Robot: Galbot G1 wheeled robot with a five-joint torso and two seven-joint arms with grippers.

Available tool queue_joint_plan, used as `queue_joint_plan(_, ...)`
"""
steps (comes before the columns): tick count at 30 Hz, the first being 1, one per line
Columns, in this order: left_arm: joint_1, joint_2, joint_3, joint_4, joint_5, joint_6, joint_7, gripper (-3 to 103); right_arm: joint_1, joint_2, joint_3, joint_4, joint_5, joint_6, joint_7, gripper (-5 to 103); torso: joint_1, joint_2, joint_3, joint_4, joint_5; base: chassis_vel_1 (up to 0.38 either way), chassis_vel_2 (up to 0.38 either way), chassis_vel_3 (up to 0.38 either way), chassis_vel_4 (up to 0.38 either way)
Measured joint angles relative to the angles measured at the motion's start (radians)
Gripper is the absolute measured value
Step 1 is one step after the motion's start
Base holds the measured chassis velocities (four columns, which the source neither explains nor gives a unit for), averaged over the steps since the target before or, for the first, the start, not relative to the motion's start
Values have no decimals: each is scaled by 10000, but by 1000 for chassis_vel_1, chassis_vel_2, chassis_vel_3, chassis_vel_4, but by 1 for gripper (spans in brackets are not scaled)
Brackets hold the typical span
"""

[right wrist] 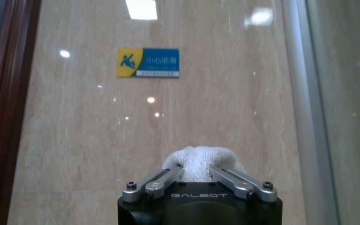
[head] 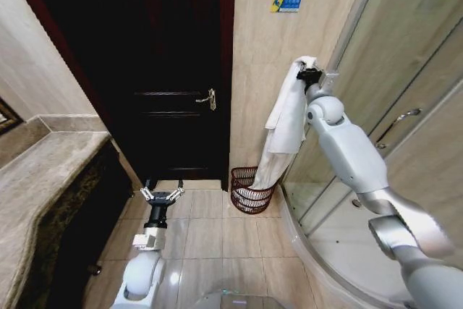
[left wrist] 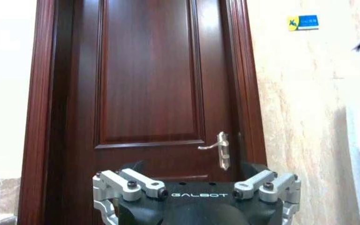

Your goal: Discard the used towel into the hamper.

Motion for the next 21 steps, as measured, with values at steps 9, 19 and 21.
queue_joint_plan(9,62,-105,18,51,158,-30,75,100,290,517,-371,-310,822,-494,479,3,-264,-558,-296,0,1,0,0,0,0)
queue_joint_plan(19,341,-344,-51,-175,365,-49,108,100,412,633,-296,-819,1024,-797,473,3,-524,-1127,-606,-3,4,0,0,0,0)
queue_joint_plan(21,402,-401,-57,-227,431,-55,114,100,381,604,-255,-843,1024,-816,450,3,-561,-1207,-650,-4,4,0,0,0,0)
